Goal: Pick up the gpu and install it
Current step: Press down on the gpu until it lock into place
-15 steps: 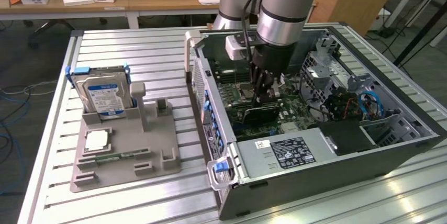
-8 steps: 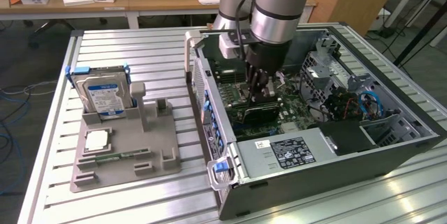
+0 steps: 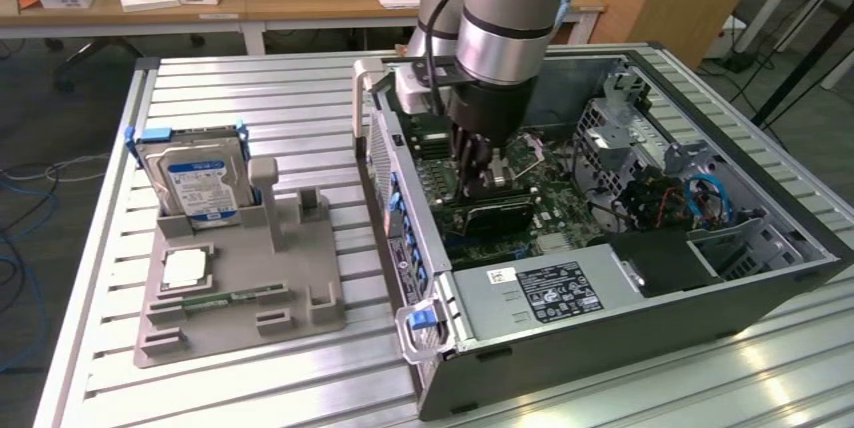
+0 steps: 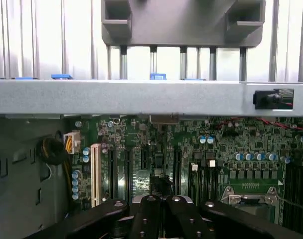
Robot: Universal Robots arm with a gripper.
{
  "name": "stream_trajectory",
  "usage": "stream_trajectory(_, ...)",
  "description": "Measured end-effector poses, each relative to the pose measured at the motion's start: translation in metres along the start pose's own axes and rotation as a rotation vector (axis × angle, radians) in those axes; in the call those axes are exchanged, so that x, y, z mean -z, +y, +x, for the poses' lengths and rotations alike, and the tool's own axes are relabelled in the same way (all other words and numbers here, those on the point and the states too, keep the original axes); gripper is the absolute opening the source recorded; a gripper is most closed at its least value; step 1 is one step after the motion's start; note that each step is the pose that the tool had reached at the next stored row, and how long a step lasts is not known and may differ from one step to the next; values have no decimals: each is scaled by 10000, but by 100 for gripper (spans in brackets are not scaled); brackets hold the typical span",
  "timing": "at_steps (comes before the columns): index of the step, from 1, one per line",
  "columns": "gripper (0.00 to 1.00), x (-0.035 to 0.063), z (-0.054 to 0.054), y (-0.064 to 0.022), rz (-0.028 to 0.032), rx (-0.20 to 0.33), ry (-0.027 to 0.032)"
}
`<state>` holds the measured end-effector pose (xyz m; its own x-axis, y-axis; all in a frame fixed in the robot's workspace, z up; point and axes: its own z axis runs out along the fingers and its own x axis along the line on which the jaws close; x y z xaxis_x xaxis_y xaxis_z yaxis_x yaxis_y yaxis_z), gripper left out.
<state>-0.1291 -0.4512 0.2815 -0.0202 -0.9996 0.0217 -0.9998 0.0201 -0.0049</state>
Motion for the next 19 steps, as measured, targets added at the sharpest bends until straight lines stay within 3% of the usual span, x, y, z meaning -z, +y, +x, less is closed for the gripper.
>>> stream_trajectory(1, 11, 1, 0, 3, -76, 4, 2)
stream_trajectory(4, 11, 4, 0, 8, -475, 8, 10)
stream_trajectory(7, 11, 18, 1, 13, -657, -7, 8)
stream_trajectory(13, 11, 24, 1, 42, -703, -199, -32)
stream_trajectory(19, 11, 31, 2, 78, -723, -387, -137)
